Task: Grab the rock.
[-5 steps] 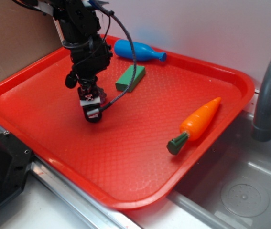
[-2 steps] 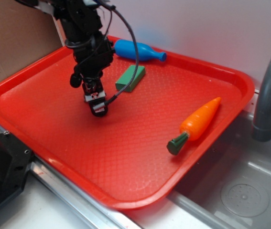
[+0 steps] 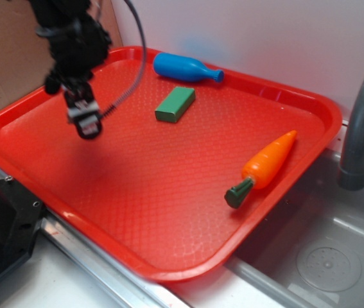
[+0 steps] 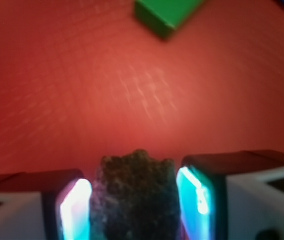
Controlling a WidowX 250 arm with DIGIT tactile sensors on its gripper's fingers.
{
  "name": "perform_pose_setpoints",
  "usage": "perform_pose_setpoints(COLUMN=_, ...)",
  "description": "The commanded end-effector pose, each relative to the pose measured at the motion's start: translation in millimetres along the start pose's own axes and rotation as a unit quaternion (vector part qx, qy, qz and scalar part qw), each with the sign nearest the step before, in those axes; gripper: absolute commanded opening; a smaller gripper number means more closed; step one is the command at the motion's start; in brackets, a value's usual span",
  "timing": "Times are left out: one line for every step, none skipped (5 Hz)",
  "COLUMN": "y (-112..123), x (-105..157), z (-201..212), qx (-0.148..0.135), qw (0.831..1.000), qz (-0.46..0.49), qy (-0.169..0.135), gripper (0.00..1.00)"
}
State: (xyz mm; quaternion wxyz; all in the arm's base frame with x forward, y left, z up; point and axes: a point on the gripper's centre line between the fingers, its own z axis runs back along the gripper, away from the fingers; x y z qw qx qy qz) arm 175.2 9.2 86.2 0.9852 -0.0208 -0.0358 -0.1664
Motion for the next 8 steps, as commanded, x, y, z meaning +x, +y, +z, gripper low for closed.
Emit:
perform_pose_setpoints(y=17.0, x=-12.2, z=111.4, qx=0.011, qw=0.98, qz=0.177, qy=-0.087, gripper=0.0)
perform_pose_setpoints(y=8.7, x=3.9, z=160.2, qx=0.05, qw=0.974, qz=0.2, qy=-0.098, gripper=0.0)
perform_pose_setpoints(y=-4.6, x=23.8, z=202.1, qx=0.064, qw=0.973, qz=0.213, qy=-0.068, gripper=0.0)
perform_pose_setpoints(y=-3.8, x=26.4, z=191.0, qx=0.051, qw=0.975, qz=0.211, qy=-0.05, gripper=0.0)
perform_pose_setpoints(y=-4.5, x=27.9, z=182.8, qx=0.047, qw=0.975, qz=0.212, qy=-0.037, gripper=0.0)
perform_pose_setpoints(y=-11.8, x=27.4, z=155.4, qx=0.045, qw=0.977, qz=0.208, qy=-0.002, gripper=0.0)
perform_pose_setpoints(y=-18.6, x=29.1, z=138.3, qx=0.056, qw=0.979, qz=0.197, qy=0.02, gripper=0.0)
perform_pose_setpoints(y=-17.3, x=30.7, z=137.7, qx=0.058, qw=0.979, qz=0.195, qy=0.019, gripper=0.0)
